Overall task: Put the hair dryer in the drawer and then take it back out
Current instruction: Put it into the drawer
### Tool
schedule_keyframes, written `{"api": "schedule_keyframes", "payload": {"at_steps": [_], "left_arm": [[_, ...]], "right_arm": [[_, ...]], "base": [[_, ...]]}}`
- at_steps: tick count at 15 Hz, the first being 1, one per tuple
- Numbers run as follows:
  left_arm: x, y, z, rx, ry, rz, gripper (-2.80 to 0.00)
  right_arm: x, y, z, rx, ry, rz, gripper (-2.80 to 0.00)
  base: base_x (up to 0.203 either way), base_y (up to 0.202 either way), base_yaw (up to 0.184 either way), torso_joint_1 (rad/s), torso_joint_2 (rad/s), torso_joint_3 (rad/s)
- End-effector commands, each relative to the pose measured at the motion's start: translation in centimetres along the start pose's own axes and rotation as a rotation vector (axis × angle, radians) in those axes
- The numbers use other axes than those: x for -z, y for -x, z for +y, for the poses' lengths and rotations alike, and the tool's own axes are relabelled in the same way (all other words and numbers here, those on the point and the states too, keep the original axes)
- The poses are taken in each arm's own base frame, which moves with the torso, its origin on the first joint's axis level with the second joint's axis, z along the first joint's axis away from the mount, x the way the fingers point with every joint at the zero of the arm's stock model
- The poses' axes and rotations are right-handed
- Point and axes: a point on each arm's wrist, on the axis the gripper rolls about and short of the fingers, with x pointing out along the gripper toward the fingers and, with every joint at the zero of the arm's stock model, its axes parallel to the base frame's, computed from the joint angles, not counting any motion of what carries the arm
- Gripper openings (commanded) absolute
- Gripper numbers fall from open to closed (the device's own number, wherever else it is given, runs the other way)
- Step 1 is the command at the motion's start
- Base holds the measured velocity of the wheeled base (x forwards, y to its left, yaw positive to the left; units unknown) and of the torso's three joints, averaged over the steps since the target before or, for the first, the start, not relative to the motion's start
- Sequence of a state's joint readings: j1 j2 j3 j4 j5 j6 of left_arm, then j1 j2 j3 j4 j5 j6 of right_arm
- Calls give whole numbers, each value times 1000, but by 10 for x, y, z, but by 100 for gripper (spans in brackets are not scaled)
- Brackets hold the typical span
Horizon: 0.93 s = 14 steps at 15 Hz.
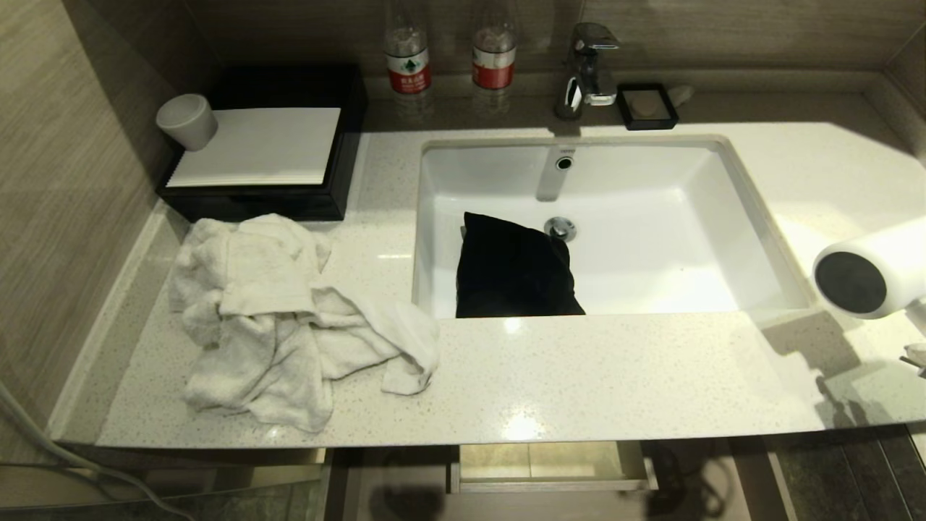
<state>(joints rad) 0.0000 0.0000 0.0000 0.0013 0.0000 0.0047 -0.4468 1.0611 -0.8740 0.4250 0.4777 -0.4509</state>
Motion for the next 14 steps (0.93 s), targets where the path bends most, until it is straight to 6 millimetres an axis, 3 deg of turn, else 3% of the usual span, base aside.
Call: {"api": "schedule_keyframes", "payload": {"at_steps": [1,8,14], "left_arm": [[0,0,0,0,0,2,-280],[0,0,0,0,0,0,-280],[0,0,0,0,0,2,-280]], "right_arm": [[3,5,5,-4,8,5,-280],[21,12,18,-9,64,-1,-280],[39,15,27,-13,74,5,-280]], "base": [[0,0,0,0,0,0],[0,0,0,-8,21,21],[0,0,0,-133,362,220]]}}
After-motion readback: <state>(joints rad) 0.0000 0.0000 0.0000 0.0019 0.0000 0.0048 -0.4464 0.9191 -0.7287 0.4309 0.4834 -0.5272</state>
